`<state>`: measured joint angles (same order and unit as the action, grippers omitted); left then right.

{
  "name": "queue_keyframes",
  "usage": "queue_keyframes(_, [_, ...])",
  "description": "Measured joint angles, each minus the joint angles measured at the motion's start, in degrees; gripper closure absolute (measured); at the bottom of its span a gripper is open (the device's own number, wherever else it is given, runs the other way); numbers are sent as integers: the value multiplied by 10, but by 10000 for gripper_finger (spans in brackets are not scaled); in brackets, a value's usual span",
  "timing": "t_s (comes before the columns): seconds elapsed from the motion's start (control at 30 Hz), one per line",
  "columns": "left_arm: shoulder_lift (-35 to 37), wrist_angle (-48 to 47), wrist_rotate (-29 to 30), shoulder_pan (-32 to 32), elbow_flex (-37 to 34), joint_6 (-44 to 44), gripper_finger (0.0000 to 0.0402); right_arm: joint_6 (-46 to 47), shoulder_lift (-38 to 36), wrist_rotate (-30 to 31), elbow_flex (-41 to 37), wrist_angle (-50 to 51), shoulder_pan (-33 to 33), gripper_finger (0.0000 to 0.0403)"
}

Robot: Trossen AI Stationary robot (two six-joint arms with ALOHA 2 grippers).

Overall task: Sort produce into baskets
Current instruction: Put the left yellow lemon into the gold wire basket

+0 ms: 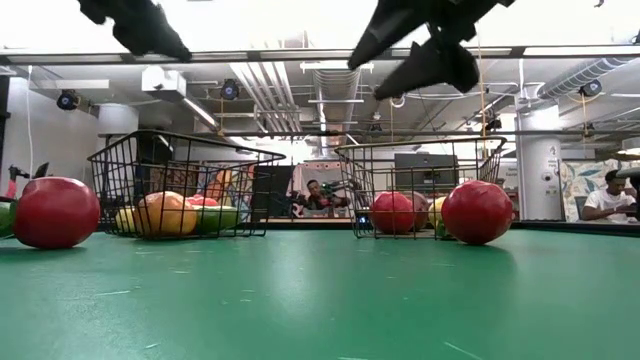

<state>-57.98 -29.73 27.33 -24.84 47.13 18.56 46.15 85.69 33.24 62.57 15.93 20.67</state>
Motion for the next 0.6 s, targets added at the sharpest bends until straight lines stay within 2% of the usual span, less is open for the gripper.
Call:
queue_keyframes(0.17, [0, 10, 0, -47, 0, -10, 214, 49, -2, -64, 0, 34, -1, 154])
queue_keyframes(0.33, [0, 11, 1, -62, 0, -1, 214, 126, -6, -148, 0, 105, -1, 160])
queue_keyframes(0.6, [0, 11, 6, -62, 0, -1, 214, 276, -8, -379, 0, 308, 1, 168])
